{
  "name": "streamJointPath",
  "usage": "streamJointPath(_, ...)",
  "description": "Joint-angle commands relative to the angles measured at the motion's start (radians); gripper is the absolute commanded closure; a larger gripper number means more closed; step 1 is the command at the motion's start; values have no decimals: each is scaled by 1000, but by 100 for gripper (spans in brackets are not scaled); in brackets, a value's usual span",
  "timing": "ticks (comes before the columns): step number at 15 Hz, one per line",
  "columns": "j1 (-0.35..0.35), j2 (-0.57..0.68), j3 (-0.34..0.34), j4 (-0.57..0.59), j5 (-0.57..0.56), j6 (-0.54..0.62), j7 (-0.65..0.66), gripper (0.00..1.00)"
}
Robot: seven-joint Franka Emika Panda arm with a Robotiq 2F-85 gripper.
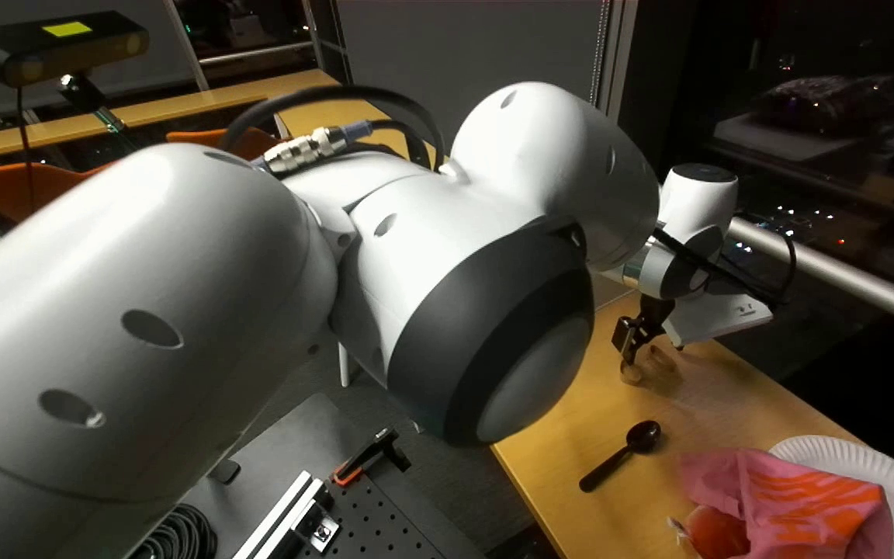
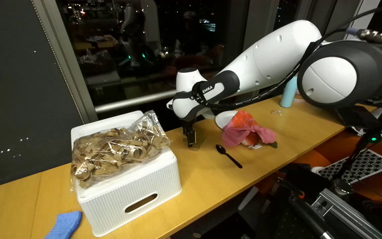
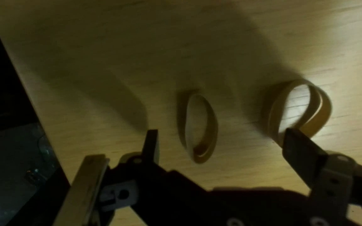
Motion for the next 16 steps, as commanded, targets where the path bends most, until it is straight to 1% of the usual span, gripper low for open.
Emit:
streamJointPath(1,5,47,0,83,-5,-49,-14,0)
streamJointPath(2,6,54,0,91,-6,-53,-16,0)
streamJointPath(3,7,59,-1,99,-6,-61,-16,25)
streamJointPath(4,7,65,-1,109,-5,-68,-16,26)
streamJointPath(6,8,75,-3,122,-6,-73,-15,42)
streamJointPath(9,12,75,-5,135,-6,-93,-10,63)
streamJointPath(13,21,62,-20,132,-9,-103,29,95)
streamJointPath(14,22,59,-25,129,-10,-105,41,99)
streamJointPath(16,24,39,-34,109,-8,-107,76,100)
